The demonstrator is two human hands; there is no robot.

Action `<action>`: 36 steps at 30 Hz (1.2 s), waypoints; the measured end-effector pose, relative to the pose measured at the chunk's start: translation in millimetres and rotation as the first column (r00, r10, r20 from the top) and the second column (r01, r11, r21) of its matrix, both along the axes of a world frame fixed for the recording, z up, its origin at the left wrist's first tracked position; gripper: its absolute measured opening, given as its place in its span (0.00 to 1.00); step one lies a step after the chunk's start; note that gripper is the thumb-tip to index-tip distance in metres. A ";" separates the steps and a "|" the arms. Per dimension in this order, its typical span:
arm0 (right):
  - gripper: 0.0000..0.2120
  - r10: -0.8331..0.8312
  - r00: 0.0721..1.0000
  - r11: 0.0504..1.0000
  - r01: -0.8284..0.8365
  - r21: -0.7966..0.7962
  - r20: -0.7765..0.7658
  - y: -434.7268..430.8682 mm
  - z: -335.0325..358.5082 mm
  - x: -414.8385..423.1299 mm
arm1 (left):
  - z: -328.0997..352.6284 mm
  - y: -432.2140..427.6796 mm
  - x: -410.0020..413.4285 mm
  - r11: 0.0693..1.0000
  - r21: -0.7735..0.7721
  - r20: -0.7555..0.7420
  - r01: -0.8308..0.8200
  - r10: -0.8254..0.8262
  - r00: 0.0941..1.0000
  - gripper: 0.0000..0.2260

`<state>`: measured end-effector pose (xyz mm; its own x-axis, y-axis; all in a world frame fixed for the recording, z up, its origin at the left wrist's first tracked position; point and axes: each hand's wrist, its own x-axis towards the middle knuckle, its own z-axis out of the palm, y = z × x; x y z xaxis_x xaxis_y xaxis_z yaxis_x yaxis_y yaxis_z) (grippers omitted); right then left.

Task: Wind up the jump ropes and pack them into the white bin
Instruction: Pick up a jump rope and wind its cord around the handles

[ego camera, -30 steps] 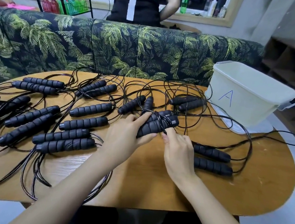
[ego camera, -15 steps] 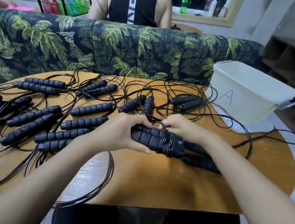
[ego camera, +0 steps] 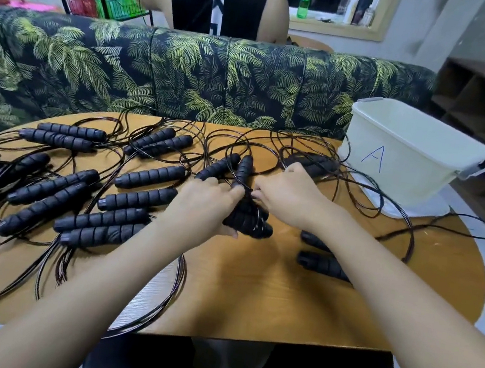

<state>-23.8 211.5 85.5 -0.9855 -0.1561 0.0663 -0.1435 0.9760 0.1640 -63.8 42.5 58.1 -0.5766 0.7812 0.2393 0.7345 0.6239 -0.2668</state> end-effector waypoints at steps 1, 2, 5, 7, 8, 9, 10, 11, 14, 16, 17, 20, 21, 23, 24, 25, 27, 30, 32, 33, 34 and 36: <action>0.12 -0.017 0.998 1.000 0.016 -0.008 -0.057 -3.5 0.6 2.3 | -0.9 1.2 -1.5 0.993 0.085 0.049 -0.080 0.076 0.996 0.30; 0.12 -0.032 0.993 0.999 0.028 -0.029 -0.118 -7.2 0.0 5.2 | -1.1 2.2 -2.9 0.968 0.196 0.118 -0.159 0.137 0.983 0.32; 0.11 -0.055 0.965 0.991 0.023 -0.129 -0.256 -22.2 -11.6 15.5 | -3.7 0.4 -11.5 0.820 0.481 0.347 -0.310 0.147 0.926 0.34; 0.10 -0.094 0.935 0.971 0.010 -0.240 -0.342 -29.2 -24.5 22.5 | -4.3 -2.7 -20.0 0.708 0.609 0.475 -0.359 0.037 0.879 0.33; 0.09 -0.116 0.923 0.955 0.003 -0.295 -0.368 -31.8 -31.0 27.3 | -3.8 -4.0 -22.9 0.657 0.652 0.518 -0.379 -0.021 0.855 0.31; 0.09 -0.132 0.921 0.937 -0.006 -0.349 -0.368 -32.4 -39.1 31.1 | -3.3 -4.4 -25.5 0.612 0.680 0.553 -0.404 -0.065 0.831 0.29; 0.09 -0.139 0.928 0.913 -0.014 -0.407 -0.346 -32.0 -46.8 34.5 | -3.0 -3.8 -26.6 0.570 0.701 0.579 -0.428 -0.105 0.808 0.27; 0.09 -0.146 0.944 0.862 -0.026 -0.506 -0.296 -31.9 -51.8 38.0 | -3.3 -2.8 -27.1 0.533 0.718 0.601 -0.448 -0.149 0.786 0.25; 0.11 -0.049 0.995 0.489 -0.049 -0.871 -0.084 -25.5 -60.6 37.5 | 0.0 -0.5 -22.3 0.469 0.763 0.621 -0.445 -0.341 0.706 0.22; 0.13 0.035 0.999 0.337 0.015 -0.941 0.029 -14.8 -57.0 34.8 | 4.6 -4.5 -16.9 0.512 0.773 0.617 -0.373 -0.474 0.628 0.20; 0.12 0.066 0.993 0.336 0.068 -0.940 0.095 -8.6 -51.9 34.8 | 5.8 -8.5 -15.1 0.564 0.763 0.624 -0.316 -0.514 0.589 0.20; 0.09 0.140 0.934 0.445 0.237 -0.864 0.329 12.8 -35.7 23.3 | 6.7 -22.1 -9.7 0.720 0.682 0.669 -0.127 -0.546 0.504 0.25; 0.08 0.154 0.926 0.496 0.228 -0.838 0.344 15.6 -28.6 16.5 | 8.5 -25.5 -8.9 0.764 0.643 0.661 -0.052 -0.519 0.542 0.26; 0.07 0.159 0.944 0.708 0.095 -0.700 0.288 19.4 -21.0 1.7 | 16.5 -29.3 -6.2 0.849 0.519 0.602 0.093 -0.441 0.666 0.28; 0.07 0.188 0.950 0.825 -0.015 -0.565 0.249 21.3 -17.7 -5.2 | 20.7 -29.7 -4.6 0.886 0.436 0.552 0.154 -0.399 0.733 0.29; 0.08 0.227 0.945 0.908 -0.118 -0.402 0.234 22.3 -14.6 -10.6 | 25.7 -28.6 -0.7 0.915 0.349 0.481 0.205 -0.362 0.798 0.30; 0.09 0.275 0.934 0.953 -0.234 -0.190 0.228 20.8 -2.4 -13.4 | 28.3 -24.5 4.6 0.954 0.195 0.347 0.228 -0.284 0.894 0.32; 0.14 0.241 0.959 0.970 -0.241 -0.016 0.149 15.8 6.9 -10.5 | 19.0 -20.2 2.7 0.986 0.071 0.202 0.153 -0.165 0.965 0.33; 0.17 0.196 0.977 0.979 -0.200 0.047 0.078 6.9 7.7 -6.8 | 11.1 -16.8 0.8 0.994 0.025 0.108 0.111 -0.113 0.988 0.33; 0.18 0.174 0.984 0.982 -0.176 0.065 0.046 2.5 7.4 -4.4 | 9.1 -15.0 0.5 0.996 0.014 0.074 0.085 -0.086 0.994 0.33; 0.18 0.156 0.988 0.985 -0.157 0.069 0.010 -1.1 7.1 -1.7 | 7.5 -13.2 0.1 0.998 0.008 0.050 0.061 -0.061 0.997 0.32; 0.17 0.125 0.988 0.990 -0.119 0.073 -0.086 -8.1 6.5 1.5 | 6.4 -9.2 1.7 1.000 0.008 0.027 0.011 -0.011 1.000 0.33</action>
